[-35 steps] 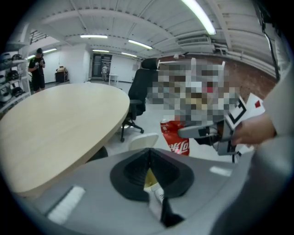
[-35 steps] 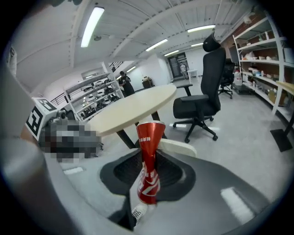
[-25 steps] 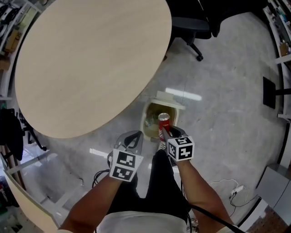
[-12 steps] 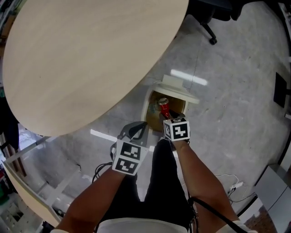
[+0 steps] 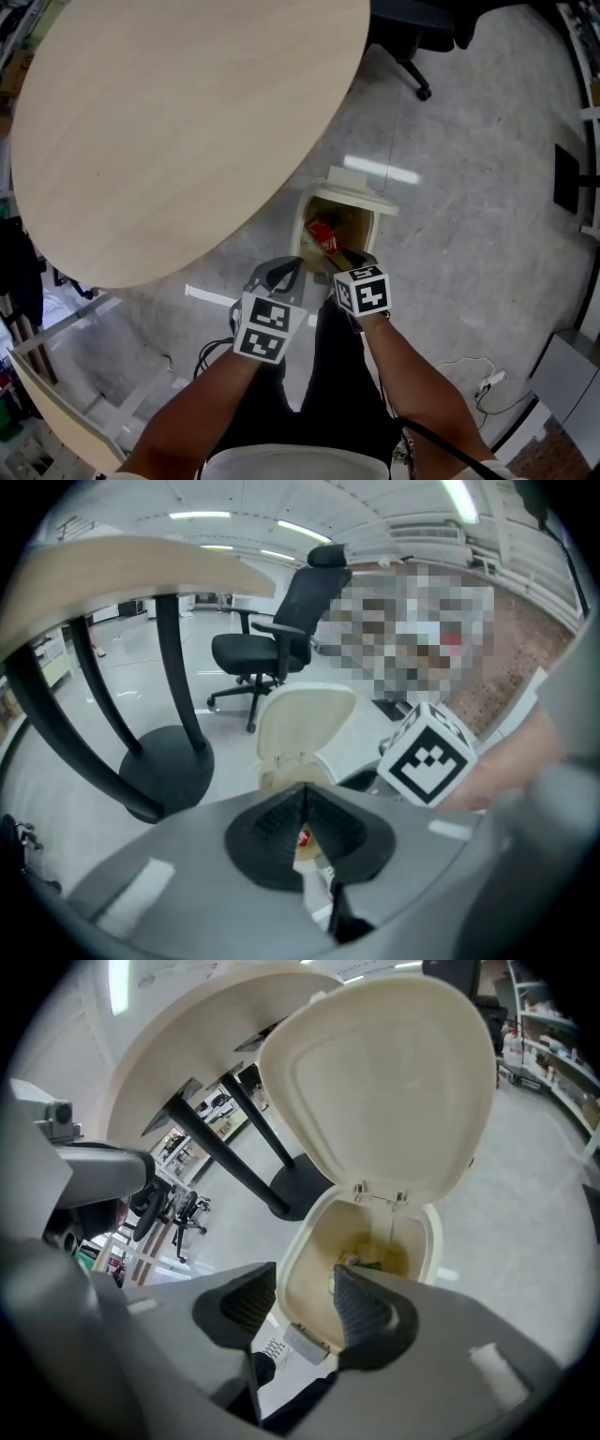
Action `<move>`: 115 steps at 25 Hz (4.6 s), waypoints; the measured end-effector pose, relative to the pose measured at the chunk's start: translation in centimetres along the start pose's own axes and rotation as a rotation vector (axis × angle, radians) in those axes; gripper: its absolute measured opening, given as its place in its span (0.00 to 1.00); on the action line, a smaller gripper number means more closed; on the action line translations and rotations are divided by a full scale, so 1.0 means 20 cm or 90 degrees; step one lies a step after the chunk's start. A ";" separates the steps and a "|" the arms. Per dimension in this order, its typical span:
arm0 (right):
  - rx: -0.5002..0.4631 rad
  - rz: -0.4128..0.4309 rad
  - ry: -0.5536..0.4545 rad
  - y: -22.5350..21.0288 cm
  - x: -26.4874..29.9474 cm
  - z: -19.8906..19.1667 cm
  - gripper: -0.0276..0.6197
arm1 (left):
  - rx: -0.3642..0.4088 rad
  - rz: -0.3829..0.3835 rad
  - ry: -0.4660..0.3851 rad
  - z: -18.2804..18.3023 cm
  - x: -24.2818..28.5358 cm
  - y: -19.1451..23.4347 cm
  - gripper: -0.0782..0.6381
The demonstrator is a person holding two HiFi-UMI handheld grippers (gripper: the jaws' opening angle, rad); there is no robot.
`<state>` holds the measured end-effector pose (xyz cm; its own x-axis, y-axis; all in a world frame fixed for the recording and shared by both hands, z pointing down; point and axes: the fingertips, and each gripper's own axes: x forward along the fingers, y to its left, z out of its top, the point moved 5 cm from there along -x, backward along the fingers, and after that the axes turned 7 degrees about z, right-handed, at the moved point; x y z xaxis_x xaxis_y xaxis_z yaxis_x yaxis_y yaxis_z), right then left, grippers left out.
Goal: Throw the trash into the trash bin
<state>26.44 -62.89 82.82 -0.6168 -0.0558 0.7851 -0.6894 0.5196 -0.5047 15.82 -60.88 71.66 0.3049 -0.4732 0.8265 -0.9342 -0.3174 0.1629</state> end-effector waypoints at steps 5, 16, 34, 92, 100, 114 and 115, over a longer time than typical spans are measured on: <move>-0.018 -0.020 -0.030 0.06 -0.15 0.07 0.18 | 0.029 -0.025 -0.041 0.13 -0.11 -0.05 0.12; 0.022 0.019 -0.175 0.40 -0.79 0.28 0.05 | 0.063 -0.088 -0.110 0.37 -0.56 -0.14 0.12; -0.106 -0.078 -0.467 1.11 -1.67 0.51 0.05 | 0.114 -0.118 -0.303 0.66 -1.31 -0.06 0.12; -0.227 0.030 -0.580 1.13 -2.34 0.00 0.05 | 0.046 -0.012 -0.443 0.43 -1.79 -0.71 0.12; -0.205 -0.012 -0.593 1.15 -2.33 0.00 0.05 | 0.083 -0.034 -0.433 0.49 -1.79 -0.65 0.12; -0.197 -0.057 -0.582 1.29 -2.18 0.13 0.05 | 0.082 -0.048 -0.431 0.47 -1.83 -0.37 0.12; -0.196 -0.059 -0.582 1.30 -2.18 0.13 0.05 | 0.082 -0.051 -0.431 0.47 -1.83 -0.36 0.12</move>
<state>34.41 -49.26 34.62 -0.7123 -0.6812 0.1690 -0.7003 0.6734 -0.2370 13.13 -49.01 35.28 0.4594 -0.8399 0.2891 -0.8874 -0.4478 0.1093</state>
